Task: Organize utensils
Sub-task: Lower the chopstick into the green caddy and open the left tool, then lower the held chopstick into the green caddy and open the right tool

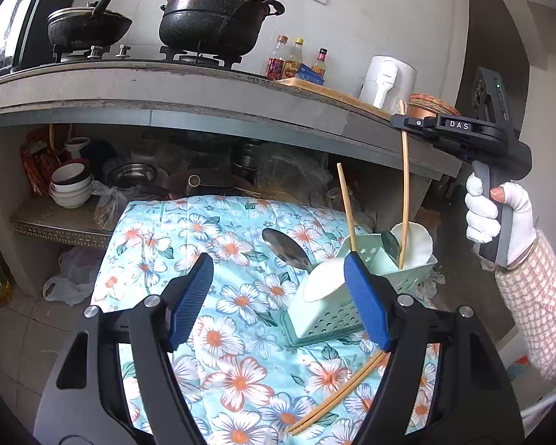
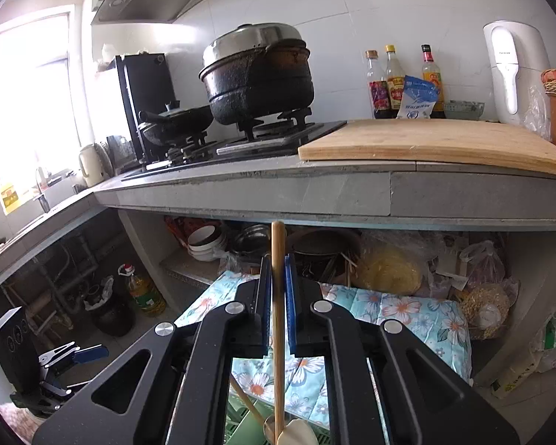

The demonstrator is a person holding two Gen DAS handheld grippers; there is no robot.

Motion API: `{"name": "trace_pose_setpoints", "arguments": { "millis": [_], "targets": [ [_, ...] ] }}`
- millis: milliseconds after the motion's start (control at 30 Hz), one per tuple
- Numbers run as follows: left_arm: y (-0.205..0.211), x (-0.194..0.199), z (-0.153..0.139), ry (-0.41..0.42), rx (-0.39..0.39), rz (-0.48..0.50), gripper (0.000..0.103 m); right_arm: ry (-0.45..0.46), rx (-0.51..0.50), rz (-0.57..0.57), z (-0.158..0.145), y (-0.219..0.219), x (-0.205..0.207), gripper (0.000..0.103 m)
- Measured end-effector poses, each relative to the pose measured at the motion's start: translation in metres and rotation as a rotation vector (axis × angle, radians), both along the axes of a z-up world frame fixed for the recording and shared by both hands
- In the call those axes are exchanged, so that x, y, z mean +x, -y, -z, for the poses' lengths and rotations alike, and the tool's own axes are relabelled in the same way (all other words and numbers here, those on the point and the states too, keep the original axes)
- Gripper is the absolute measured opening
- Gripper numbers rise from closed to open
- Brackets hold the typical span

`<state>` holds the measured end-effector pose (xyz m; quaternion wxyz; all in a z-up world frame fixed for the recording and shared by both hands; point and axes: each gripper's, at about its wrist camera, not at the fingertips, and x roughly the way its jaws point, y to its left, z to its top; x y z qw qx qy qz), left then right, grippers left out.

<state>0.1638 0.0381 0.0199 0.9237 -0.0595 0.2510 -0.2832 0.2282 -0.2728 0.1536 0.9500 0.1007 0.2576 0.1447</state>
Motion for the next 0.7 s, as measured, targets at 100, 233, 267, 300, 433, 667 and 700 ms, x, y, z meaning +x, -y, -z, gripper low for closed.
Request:
{"name": "trace_pose_setpoints", "arguments": {
  "millis": [100, 233, 267, 300, 433, 667, 700],
  "targets": [
    [0.005, 0.0, 0.003, -0.01, -0.002, 0.014, 0.069, 0.009, 0.021, -0.012, -0.001, 0.003, -0.004, 0.027],
    [0.015, -0.002, 0.004, -0.003, 0.008, 0.036, 0.069, 0.039, 0.05, -0.023, -0.009, 0.008, -0.014, 0.033],
    [0.017, -0.002, 0.003, -0.004, 0.008, 0.04, 0.069, 0.044, 0.06, -0.025, -0.011, 0.01, -0.015, 0.033],
    [0.019, -0.002, 0.003, -0.005, 0.006, 0.043, 0.069, 0.047, 0.07, -0.026, -0.012, 0.011, -0.016, 0.033],
    [0.023, -0.003, 0.004, -0.009, 0.002, 0.052, 0.069, 0.029, 0.08, -0.01, -0.01, 0.015, -0.011, 0.033],
    [0.023, -0.003, 0.004, -0.017, 0.005, 0.05, 0.069, -0.055, 0.081, 0.002, 0.006, 0.014, 0.009, 0.033],
    [0.023, -0.003, 0.004, -0.017, 0.005, 0.048, 0.069, -0.066, 0.083, 0.001, 0.009, 0.013, 0.011, 0.033]
  ]
}}
